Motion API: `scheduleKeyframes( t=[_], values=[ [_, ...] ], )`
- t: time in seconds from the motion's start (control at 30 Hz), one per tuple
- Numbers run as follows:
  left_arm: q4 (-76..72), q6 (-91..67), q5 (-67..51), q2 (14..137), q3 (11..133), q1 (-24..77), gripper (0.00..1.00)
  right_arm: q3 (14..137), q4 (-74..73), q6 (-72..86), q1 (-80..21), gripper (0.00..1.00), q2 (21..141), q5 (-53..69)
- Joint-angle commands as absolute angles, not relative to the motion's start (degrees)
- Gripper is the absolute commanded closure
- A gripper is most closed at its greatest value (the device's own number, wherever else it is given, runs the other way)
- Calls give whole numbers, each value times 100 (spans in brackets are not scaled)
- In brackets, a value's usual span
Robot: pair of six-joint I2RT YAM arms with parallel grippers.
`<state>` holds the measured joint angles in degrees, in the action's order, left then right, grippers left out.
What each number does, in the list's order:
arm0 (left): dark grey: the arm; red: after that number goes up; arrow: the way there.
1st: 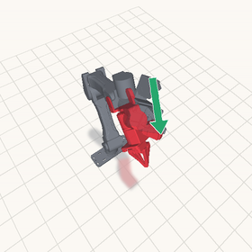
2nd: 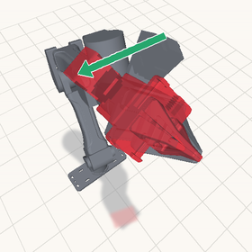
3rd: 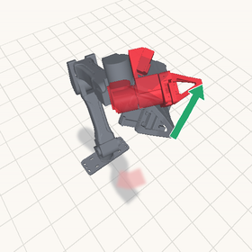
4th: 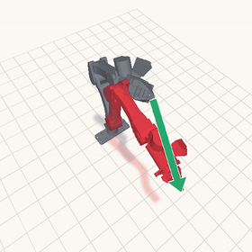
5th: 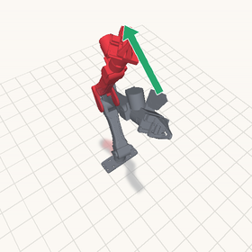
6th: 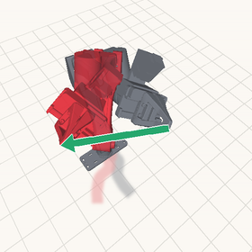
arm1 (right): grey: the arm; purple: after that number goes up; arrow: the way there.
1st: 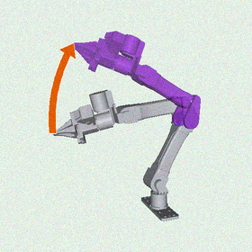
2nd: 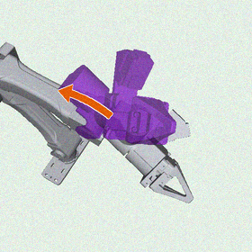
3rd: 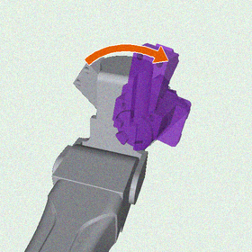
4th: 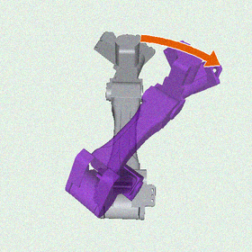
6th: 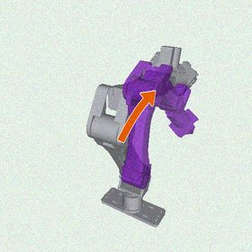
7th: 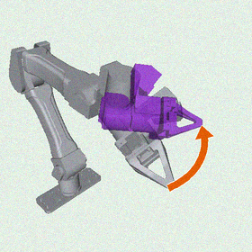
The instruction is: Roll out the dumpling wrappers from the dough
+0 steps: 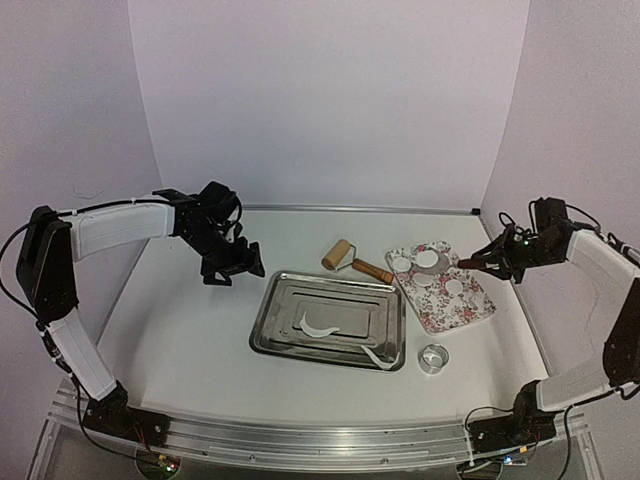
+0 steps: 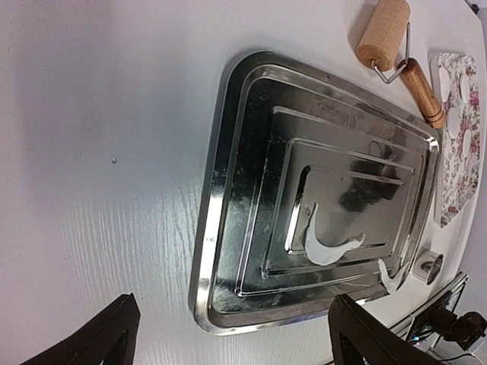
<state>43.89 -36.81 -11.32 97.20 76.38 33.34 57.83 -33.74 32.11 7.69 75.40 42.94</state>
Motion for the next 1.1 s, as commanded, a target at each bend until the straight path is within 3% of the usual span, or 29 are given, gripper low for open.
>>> scheduleKeyframes(
  t=[0.0, 0.33, 0.73, 1.07],
  values=[
    [4368, -3394, -1188, 9831, 7846, 3322, 12, 5751, -4474, 2649, 744, 100, 7275, 3878],
    [4369, -3184, -1165, 9833, 7706, 3322, 12, 6464, -5760, 2097, 690, 100, 7899, 2855],
    [4200, -3111, -1065, 9715, 7405, 3313, 12, 8803, -7466, 1935, -376, 100, 9717, 918],
    [4111, -3095, -1060, 9680, 7359, 3313, 11, 10059, -8181, 1591, -919, 100, 9893, 168]
  ],
)
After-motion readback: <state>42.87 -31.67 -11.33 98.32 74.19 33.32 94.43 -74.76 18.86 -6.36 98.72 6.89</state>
